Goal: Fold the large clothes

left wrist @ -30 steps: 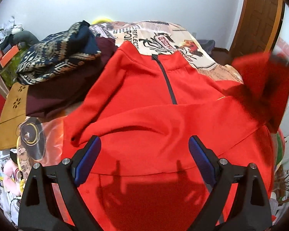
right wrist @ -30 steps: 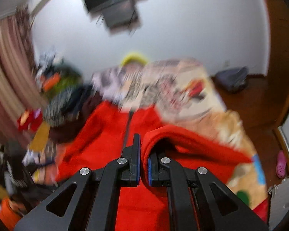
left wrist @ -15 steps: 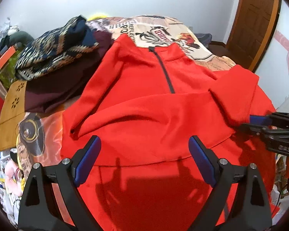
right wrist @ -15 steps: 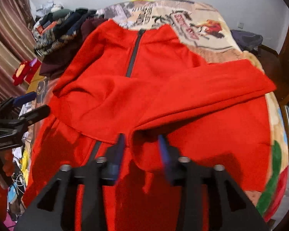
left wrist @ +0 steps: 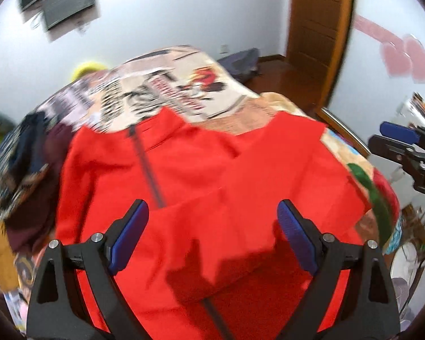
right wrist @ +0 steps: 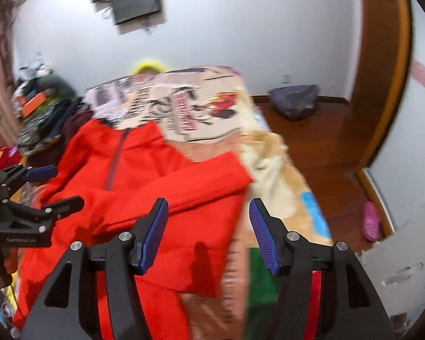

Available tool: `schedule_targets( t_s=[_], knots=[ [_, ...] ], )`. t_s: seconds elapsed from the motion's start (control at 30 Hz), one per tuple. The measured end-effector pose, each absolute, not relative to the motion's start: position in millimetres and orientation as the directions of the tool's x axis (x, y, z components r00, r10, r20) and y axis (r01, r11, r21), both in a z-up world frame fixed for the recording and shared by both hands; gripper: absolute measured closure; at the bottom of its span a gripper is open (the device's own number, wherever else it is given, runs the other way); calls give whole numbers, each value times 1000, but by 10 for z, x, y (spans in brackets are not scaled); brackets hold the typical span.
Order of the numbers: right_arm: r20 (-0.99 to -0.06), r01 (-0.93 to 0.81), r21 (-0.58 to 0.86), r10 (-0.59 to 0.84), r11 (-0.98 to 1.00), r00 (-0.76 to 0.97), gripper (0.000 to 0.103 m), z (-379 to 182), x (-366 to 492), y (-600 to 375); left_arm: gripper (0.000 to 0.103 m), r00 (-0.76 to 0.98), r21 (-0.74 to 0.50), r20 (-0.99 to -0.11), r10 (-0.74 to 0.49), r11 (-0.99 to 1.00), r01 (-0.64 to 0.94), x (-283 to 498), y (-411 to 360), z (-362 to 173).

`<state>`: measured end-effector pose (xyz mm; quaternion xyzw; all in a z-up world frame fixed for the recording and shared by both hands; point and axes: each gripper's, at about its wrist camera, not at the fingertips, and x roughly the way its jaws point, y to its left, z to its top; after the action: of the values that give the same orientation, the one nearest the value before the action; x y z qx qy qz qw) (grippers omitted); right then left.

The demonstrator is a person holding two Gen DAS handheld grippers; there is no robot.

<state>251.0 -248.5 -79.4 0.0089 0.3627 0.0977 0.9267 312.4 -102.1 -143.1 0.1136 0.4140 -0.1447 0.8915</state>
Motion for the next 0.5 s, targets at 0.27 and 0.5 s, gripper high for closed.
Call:
schedule_targets(
  t_s=[0.27, 0.5],
  knots=[
    [-713, -107, 130, 168, 986, 681, 48, -1063, 2613, -2766, 11, 518, 71, -830, -208, 881, 468, 3469, -1706, -1792],
    [-748, -108, 164, 196, 980, 635, 47, -1297, 2604, -2817, 39, 428, 16, -879, -210, 885, 466, 3787, -1958, -2121]
  ],
)
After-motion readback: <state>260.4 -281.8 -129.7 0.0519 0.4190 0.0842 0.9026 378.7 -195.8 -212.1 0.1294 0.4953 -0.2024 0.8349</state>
